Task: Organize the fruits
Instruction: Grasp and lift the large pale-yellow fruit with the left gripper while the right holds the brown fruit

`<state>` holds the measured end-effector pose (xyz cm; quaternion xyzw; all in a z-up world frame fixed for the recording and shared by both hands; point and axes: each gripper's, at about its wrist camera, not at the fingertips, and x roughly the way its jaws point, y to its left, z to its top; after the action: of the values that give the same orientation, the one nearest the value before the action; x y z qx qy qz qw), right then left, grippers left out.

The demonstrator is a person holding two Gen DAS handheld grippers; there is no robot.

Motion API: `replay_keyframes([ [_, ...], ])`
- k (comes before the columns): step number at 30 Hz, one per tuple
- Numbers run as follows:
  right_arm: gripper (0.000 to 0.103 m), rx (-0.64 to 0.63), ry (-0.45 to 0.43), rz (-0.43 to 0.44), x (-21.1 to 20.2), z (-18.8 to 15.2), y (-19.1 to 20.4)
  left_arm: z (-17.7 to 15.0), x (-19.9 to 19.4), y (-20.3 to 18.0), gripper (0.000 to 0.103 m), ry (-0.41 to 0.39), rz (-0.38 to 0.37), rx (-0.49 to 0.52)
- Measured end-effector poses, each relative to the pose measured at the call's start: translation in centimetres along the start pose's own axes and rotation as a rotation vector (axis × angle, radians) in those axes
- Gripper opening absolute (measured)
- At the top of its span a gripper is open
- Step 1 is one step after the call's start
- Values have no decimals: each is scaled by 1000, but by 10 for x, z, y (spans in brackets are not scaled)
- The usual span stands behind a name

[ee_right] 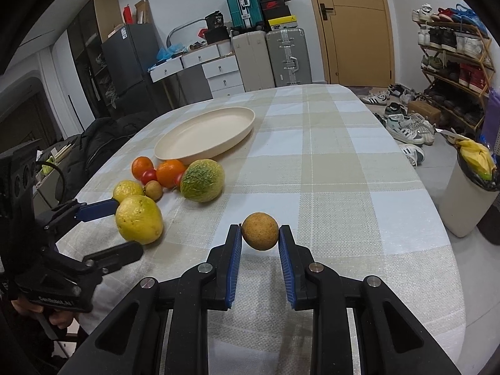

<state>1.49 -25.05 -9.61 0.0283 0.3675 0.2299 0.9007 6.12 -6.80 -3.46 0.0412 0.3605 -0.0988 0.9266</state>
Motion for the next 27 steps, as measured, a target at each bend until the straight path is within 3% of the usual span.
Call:
replay_keyframes([
  [1, 25, -2, 1, 3, 0, 0, 1, 0, 2, -3, 86, 4, 7, 6],
  [3, 25, -10, 2, 4, 0, 0, 3, 1, 7, -6, 68, 19, 7, 9],
  [4, 25, -14, 3, 5, 1, 0, 5, 2, 11, -6, 65, 32, 17, 7],
  [5, 25, -18, 4, 7, 0, -1, 5, 2, 14, -6, 56, 41, 31, 5],
  [11, 25, -21, 6, 10, 0, -1, 4, 2, 17, 0, 55, 31, -24, -33],
  [18, 25, -29, -5, 13, -2, 1, 8, 6, -1, 8, 55, -45, -52, -56],
  [27, 25, -62, -37, 48, -4, 17, 28, 12, -24, 35, 55, -109, -22, -111],
])
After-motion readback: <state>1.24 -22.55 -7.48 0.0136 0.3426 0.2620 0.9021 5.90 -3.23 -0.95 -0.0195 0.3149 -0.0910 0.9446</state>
